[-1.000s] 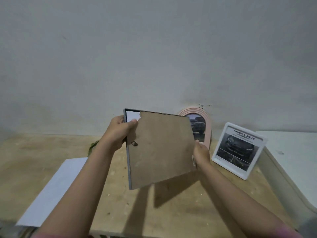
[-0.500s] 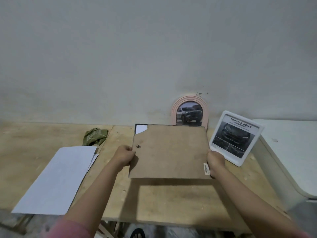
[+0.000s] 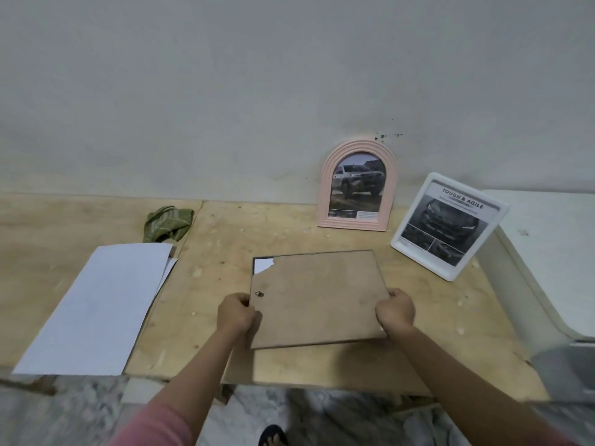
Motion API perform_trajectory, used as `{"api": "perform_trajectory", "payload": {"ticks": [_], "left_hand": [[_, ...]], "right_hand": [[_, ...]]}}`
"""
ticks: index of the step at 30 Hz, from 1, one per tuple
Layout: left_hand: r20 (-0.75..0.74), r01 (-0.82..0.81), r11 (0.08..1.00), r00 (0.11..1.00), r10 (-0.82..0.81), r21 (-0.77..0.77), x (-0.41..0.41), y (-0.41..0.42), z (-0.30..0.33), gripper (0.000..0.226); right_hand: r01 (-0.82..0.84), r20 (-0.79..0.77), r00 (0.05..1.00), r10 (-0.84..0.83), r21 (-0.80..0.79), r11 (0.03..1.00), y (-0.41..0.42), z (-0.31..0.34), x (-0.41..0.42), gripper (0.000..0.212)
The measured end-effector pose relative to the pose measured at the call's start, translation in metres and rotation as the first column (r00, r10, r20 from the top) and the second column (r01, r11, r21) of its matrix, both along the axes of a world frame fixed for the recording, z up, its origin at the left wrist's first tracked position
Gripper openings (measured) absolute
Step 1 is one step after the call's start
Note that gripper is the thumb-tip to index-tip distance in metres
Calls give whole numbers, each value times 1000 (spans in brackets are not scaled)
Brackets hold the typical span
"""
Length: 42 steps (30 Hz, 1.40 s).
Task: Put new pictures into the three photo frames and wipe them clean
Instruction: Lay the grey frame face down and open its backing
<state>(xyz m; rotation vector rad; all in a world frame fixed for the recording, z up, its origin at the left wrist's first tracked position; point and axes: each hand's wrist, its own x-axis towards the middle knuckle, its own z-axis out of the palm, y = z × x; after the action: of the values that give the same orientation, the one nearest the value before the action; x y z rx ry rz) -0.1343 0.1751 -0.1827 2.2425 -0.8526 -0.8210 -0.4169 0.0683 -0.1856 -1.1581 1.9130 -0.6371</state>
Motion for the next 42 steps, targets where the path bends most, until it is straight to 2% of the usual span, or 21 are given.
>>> {"api": "perform_trajectory", "payload": {"ticks": [4, 7, 9, 10, 11, 12, 14, 16, 18, 20, 22, 25, 33, 38, 40, 42], "left_hand": [[6, 69, 998, 998, -69, -14, 6, 7, -12, 25], [23, 166, 986, 986, -166, -26, 14, 8, -17, 23], [48, 254, 967, 966, -253, -11, 22, 8, -22, 16], [52, 300, 954, 953, -299, -12, 25, 10, -22, 6], [51, 345, 938, 938, -343, -30, 27, 11, -24, 11], [42, 389, 921, 921, -388, -33, 27, 15, -23, 29], [42, 476, 879, 878, -476, 15, 24, 23, -17, 70], [152, 565, 819, 805, -574, 104, 22, 29, -14, 112], [234, 605, 775, 739, -631, 180, 21, 34, -17, 136], [258, 605, 765, 721, -643, 220, 21, 35, -22, 144], [283, 587, 770, 716, -638, 251, 19, 37, -25, 143], [316, 567, 787, 721, -617, 243, 17, 39, -27, 141], [339, 520, 832, 760, -555, 196, 12, 40, -24, 134], [369, 500, 851, 770, -520, 157, 9, 39, -23, 136], [363, 496, 856, 779, -512, 143, 8, 41, -23, 134], [347, 480, 868, 798, -492, 127, 8, 43, -25, 132]], "right_hand": [[-48, -169, 984, 55, 45, 998, 0, -15, 1, 39], [-37, -297, 952, 68, 106, 994, 0, -9, 13, 37], [-62, -418, 904, 90, 80, 995, 3, -4, 30, 40], [-120, -461, 879, 123, 35, 992, 5, -3, 40, 42], [-206, -477, 862, 170, -24, 978, 8, -3, 52, 44], [-306, -472, 849, 237, -74, 949, 10, -4, 64, 45], [-512, -451, 795, 406, -138, 848, 13, -6, 91, 45], [-683, -440, 696, 567, -165, 711, 13, -5, 119, 44], [-813, -462, 564, 685, -163, 559, 9, 0, 147, 44], [-903, -512, 417, 751, -141, 406, 3, 3, 171, 46], [-959, -550, 260, 794, -49, 279, -1, 3, 191, 47], [-978, -607, 70, 792, 114, 174, -6, 1, 209, 38], [-970, -556, 22, 831, 189, 152, -19, 5, 222, 51], [-927, -482, -1, 876, 330, 181, -29, 10, 236, 67], [-916, -456, 43, 889, 337, 217, -29, 10, 238, 63], [-913, -441, 85, 894, 324, 247, -29, 11, 240, 48]]}}
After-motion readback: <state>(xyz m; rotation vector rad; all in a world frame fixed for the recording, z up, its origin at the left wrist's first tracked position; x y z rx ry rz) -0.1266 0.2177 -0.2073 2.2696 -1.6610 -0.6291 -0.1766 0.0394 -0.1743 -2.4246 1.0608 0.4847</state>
